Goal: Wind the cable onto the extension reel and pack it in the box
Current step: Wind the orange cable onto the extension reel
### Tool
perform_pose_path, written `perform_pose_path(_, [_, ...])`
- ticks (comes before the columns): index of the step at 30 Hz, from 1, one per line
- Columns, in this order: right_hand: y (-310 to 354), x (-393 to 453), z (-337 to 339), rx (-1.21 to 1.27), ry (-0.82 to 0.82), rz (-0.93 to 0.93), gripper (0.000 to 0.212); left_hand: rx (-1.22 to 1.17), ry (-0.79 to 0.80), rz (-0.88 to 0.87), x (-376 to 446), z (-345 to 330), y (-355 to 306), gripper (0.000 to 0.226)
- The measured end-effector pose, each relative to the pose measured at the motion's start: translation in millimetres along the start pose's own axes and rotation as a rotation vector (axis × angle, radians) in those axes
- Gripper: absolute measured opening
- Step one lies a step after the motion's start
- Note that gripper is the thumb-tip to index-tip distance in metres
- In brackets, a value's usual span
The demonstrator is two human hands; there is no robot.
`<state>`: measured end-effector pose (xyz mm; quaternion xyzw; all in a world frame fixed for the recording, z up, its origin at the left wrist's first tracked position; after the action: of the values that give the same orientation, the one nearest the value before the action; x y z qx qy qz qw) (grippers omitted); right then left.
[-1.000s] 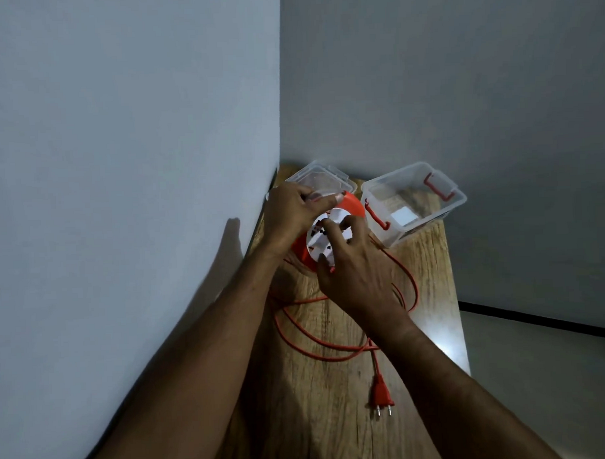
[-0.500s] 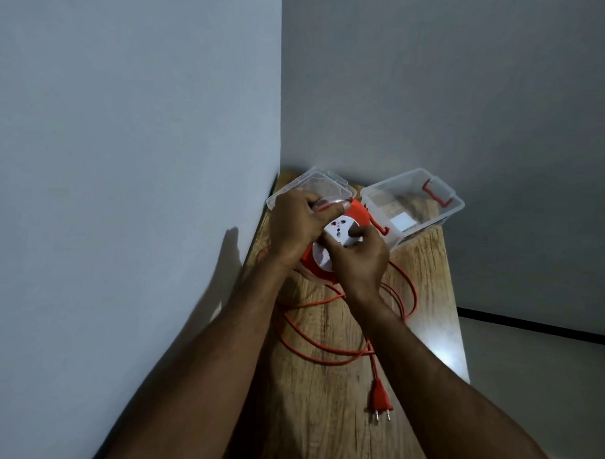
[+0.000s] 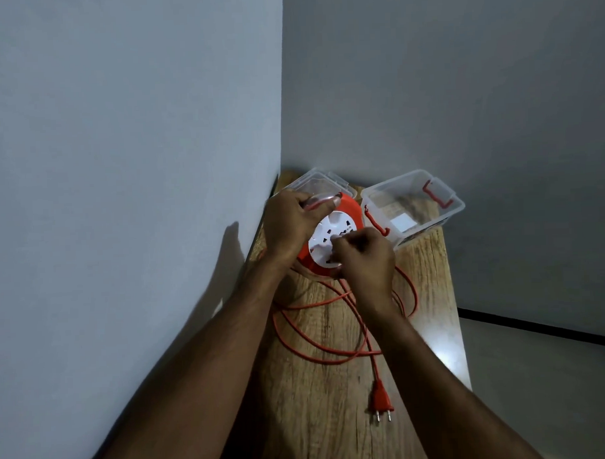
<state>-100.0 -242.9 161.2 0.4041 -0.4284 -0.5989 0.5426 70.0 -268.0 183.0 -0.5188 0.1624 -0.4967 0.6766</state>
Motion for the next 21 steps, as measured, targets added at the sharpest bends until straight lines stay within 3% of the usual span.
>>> perform_pose_path(2, [16.6, -7.3, -1.9, -0.505, -0.062, 0.470, 0.032, -0.016, 0.025, 0.023, 2.7, -2.4, 2.0, 0.043])
perform_pose_path(3, [17.5, -8.6, -8.3, -0.680, -0.062, 0.590, 0.040, -0.021, 0.031, 0.035, 3.9, -3.8, 2.6, 0.042])
perform_pose_path(5, [14.9, -7.3, -16.1, -0.846, -0.048, 0.642, 0.055, -0.014, 0.034, 0.030, 4.5, -6.1, 1.0, 0.040])
perform_pose_path(9, [7.8, 0.9, -19.9, -0.776, -0.011, 0.585, 0.070, -0.018, 0.051, -0.034, 1.1, -6.9, -10.0, 0.039])
perform_pose_path(16, [16.3, 8.5, -4.8, -0.495, -0.021, 0.586, 0.059, -0.011, 0.043, -0.064, 0.6, -5.6, -12.4, 0.038])
perform_pose_path(21, [6.4, 12.6, 0.0, -0.161, -0.158, 0.276, 0.051, -0.015, 0.019, -0.084, -1.2, -5.0, -17.7, 0.041])
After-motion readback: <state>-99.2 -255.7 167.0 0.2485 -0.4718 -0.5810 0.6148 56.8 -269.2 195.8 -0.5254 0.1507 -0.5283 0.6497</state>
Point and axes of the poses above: each hand's wrist, its own x-axis towards the middle knuckle, its own z-axis out of the back of the hand, y = z × x, the point moved 6 cm from there along x, towards the middle knuckle, and after that the axes turned 3 degrees about -x, right-handed, at the moved point
